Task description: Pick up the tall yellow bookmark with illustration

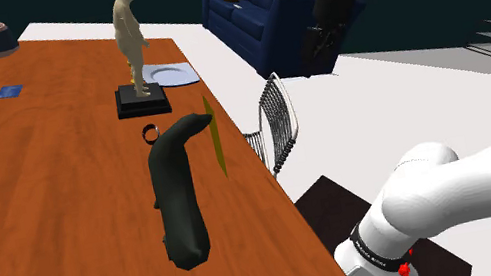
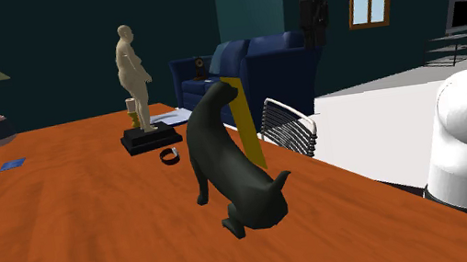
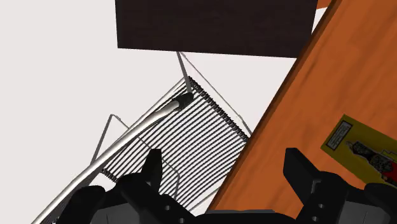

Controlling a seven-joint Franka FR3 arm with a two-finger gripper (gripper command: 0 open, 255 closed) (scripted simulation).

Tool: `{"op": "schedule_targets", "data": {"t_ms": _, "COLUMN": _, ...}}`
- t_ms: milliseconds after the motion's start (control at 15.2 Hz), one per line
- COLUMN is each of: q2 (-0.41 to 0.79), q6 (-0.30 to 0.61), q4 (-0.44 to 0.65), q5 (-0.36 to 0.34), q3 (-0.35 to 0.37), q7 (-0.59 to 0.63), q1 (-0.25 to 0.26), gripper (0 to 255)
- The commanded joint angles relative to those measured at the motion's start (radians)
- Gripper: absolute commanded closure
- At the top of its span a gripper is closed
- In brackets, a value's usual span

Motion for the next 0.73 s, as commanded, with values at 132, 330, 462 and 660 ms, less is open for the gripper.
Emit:
{"op": "schedule_targets", "data": {"t_ms": 132, "q2": -0.052, "q6": 0.124, "q4": -0.103, "q5": 0.042, "q3": -0.035, "q7": -0.066, "q1": 0.036, "gripper": 0}}
{"op": "schedule_targets", "data": {"t_ms": 330, "q2": -0.114, "q6": 0.309, "q4": -0.244, "q5": 0.107, "q3": -0.088, "q7": -0.175, "q1": 0.097, "gripper": 0}}
{"op": "schedule_targets", "data": {"t_ms": 462, "q2": -0.143, "q6": 0.432, "q4": -0.33, "q5": 0.155, "q3": -0.125, "q7": -0.255, "q1": 0.144, "gripper": 0}}
{"op": "schedule_targets", "data": {"t_ms": 660, "q2": -0.167, "q6": 0.617, "q4": -0.442, "q5": 0.234, "q3": -0.188, "q7": -0.389, "q1": 0.233, "gripper": 0}}
